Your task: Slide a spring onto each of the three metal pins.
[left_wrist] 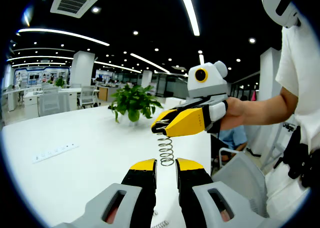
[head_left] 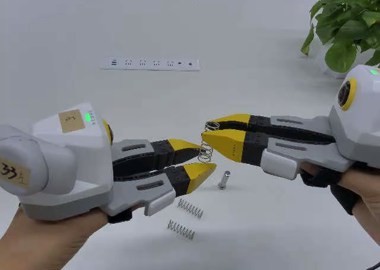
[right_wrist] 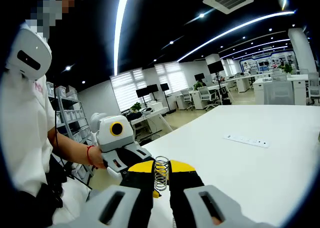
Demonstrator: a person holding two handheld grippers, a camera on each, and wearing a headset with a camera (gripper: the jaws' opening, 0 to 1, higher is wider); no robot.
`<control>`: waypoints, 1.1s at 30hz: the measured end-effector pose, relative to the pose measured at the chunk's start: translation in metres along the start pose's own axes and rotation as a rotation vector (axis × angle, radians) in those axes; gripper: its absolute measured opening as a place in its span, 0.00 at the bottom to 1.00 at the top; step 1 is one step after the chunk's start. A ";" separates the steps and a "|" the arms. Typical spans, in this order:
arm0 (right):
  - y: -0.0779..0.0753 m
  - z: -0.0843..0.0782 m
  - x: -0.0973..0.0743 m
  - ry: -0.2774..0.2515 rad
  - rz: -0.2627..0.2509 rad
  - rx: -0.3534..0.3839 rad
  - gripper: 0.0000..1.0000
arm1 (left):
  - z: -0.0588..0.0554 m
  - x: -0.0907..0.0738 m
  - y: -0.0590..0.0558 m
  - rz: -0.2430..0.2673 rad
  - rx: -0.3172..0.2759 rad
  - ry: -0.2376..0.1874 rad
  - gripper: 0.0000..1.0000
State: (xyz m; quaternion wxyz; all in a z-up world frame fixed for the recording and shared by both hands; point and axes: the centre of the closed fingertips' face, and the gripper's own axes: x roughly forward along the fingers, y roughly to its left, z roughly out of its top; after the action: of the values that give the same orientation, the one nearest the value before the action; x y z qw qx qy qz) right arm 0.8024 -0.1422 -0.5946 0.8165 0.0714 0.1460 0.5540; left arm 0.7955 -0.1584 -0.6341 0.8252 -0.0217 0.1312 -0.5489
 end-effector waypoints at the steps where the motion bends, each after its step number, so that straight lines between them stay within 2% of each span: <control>1: 0.000 0.000 0.000 0.001 -0.002 -0.006 0.11 | 0.000 0.000 0.000 -0.002 -0.004 -0.001 0.15; 18: 0.004 0.000 -0.001 0.003 0.011 -0.102 0.11 | 0.002 0.001 -0.001 -0.015 -0.035 -0.011 0.11; 33: 0.006 -0.005 -0.002 0.028 0.026 -0.098 0.12 | -0.002 0.000 -0.002 -0.018 -0.003 0.005 0.10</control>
State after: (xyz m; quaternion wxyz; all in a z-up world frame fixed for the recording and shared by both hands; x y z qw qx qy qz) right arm 0.7949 -0.1425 -0.5973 0.8097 0.0257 0.1291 0.5719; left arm 0.7933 -0.1594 -0.6362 0.8199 -0.0229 0.1341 -0.5561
